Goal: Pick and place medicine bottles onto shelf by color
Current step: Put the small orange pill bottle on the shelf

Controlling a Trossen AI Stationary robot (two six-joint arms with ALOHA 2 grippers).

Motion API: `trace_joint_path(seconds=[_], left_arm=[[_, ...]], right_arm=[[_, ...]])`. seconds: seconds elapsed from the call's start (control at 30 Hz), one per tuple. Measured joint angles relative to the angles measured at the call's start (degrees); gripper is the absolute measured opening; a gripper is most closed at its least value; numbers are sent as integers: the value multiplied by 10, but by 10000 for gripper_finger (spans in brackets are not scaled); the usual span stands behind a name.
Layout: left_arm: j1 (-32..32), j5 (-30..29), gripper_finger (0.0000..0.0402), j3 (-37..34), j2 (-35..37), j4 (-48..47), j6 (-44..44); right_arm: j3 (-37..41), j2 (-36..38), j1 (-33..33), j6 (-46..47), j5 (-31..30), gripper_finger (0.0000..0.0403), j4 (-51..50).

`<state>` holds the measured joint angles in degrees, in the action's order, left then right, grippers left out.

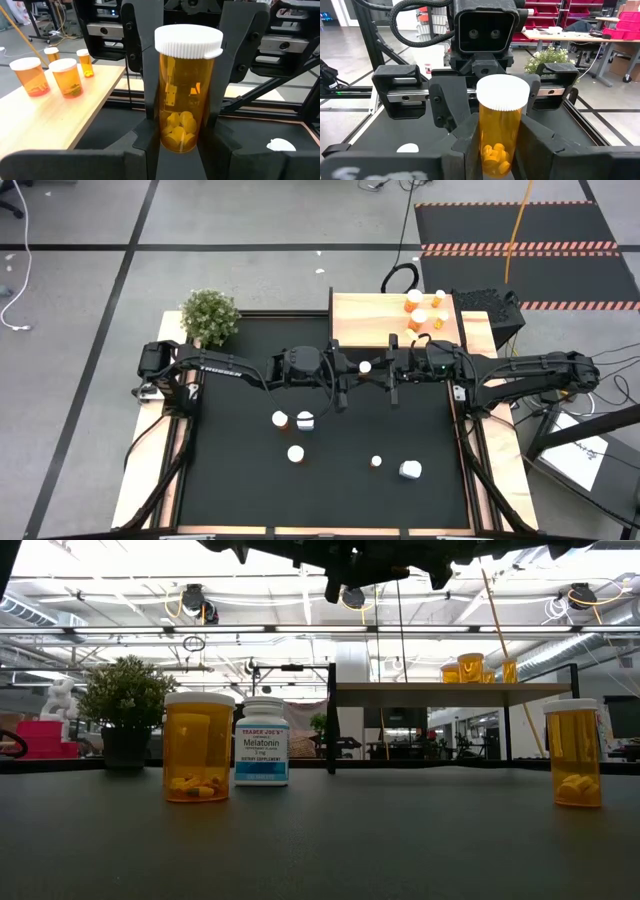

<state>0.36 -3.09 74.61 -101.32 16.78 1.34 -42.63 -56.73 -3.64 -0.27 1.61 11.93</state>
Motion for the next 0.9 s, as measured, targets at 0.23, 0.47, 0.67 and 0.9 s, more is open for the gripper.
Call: trace_joint_path(seconds=[0.23,0.47,0.67,0.9], left_arm=[[0,0,113,0,0,0,-1],[0,0,113,0,0,-2,-1],[0,0,113,0,0,-3,-1],[0,0,103,0,0,-6,-6]], right_arm=[[0,0,0,-1,0,111,1],[0,0,0,-1,-1,112,-1],[0,0,0,0,-2,112,-1],[0,0,0,-2,-2,112,-2]])
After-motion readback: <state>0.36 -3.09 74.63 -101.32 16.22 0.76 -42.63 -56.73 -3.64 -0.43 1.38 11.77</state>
